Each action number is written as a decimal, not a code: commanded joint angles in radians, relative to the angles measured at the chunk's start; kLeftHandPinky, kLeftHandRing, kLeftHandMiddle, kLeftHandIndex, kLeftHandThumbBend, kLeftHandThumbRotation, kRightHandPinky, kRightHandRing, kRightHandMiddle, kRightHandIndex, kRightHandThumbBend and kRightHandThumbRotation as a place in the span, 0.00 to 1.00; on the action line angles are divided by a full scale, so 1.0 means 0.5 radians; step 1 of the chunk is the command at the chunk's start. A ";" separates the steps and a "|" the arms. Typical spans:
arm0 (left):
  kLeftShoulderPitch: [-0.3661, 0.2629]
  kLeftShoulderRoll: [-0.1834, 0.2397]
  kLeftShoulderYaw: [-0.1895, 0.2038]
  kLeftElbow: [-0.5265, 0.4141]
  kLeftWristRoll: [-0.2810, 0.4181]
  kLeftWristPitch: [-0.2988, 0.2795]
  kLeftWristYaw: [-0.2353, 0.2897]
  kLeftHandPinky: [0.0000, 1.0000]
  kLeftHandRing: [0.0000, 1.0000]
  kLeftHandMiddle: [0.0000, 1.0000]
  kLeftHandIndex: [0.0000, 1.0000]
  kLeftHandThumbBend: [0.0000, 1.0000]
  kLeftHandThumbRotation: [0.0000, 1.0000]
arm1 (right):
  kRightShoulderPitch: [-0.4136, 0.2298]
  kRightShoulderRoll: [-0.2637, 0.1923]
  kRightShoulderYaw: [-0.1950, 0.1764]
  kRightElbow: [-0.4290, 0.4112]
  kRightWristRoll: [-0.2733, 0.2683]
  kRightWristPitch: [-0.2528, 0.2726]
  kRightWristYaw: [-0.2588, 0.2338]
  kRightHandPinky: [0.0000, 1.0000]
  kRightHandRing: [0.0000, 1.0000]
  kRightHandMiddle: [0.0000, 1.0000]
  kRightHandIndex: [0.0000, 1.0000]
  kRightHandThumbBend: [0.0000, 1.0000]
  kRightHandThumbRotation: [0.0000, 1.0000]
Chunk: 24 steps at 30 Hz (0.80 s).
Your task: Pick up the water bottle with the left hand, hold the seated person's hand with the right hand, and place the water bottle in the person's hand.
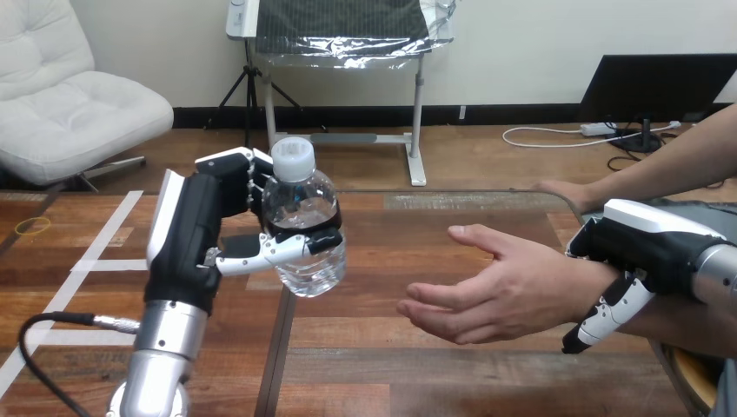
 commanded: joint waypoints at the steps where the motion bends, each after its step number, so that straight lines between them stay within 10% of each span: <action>1: -0.207 -0.042 -0.014 0.027 -0.074 -0.060 -0.030 0.23 0.28 0.33 0.36 0.69 0.00 | -0.103 0.024 -0.070 -0.005 0.043 0.051 -0.018 0.16 0.23 0.32 0.34 0.84 0.00; 24: -0.416 -0.116 -0.036 0.265 -0.099 -0.067 -0.144 0.25 0.30 0.36 0.39 0.73 0.00 | -0.251 0.120 0.073 0.136 0.002 0.045 0.002 0.18 0.24 0.33 0.33 0.84 0.00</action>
